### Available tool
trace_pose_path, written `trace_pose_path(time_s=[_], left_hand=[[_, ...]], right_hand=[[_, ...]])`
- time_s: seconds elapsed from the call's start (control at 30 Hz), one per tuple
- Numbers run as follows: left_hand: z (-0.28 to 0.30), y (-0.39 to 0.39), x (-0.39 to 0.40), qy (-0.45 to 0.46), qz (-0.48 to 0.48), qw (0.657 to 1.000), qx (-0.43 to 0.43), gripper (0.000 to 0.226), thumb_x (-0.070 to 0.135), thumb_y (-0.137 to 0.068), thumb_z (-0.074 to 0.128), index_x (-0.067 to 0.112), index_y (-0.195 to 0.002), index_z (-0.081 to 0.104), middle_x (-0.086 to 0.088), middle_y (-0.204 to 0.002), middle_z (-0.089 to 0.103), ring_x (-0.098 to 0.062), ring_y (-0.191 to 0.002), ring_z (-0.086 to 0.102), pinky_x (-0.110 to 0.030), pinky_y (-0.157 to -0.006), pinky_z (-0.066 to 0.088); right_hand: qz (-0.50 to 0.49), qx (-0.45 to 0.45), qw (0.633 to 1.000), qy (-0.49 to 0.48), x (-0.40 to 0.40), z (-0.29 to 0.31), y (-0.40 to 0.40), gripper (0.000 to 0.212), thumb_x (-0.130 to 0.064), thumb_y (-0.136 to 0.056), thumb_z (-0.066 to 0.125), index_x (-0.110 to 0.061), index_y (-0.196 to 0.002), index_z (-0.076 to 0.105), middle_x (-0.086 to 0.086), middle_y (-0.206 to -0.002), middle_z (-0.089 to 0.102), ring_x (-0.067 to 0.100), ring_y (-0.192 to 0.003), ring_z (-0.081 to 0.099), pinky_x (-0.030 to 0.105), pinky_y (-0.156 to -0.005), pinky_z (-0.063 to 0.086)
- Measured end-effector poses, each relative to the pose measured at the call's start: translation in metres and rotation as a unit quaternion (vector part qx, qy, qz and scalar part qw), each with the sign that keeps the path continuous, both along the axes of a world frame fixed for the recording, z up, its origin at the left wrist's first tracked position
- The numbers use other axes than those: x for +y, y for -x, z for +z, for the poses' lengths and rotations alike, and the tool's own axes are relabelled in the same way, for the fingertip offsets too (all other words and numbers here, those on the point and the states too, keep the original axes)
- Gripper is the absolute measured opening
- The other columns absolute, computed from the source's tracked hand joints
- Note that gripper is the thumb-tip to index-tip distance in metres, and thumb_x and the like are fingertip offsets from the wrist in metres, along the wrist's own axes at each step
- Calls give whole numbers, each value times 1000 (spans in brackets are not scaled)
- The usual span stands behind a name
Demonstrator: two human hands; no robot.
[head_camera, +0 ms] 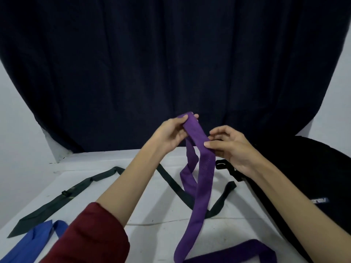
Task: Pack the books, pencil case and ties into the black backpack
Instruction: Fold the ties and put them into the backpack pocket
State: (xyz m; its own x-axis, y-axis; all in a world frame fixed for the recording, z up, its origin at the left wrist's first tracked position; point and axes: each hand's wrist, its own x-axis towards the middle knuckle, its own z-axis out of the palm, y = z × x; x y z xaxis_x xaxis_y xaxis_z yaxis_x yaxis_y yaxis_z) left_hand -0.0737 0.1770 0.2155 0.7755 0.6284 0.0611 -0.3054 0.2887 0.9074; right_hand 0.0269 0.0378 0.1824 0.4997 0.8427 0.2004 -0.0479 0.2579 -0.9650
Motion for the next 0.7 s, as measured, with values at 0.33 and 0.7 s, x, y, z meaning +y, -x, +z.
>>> trace_pose_path(time_s=[0.33,0.7], left_hand=[[41,21,19,-527,139,815,200,30,48,-87,59,22,-87,73,4,-110,61,-28,-125,45,-39,-108,33],[-6,4,26,-420,196,886,29,37,-2,-77,72,21,-89,45,-1,-76,60,-2,-56,55,-17,-58,51]], right_hand=[[61,-59,996,-24,23,43,6,17,-1,-91,53,-12,-84,64,0,-68,69,14,-59,66,23,-60,55],[-23,-96,994,-35,48,80,-14,28,3,-81,56,-16,-62,48,-9,-48,41,7,-44,34,21,-50,28]])
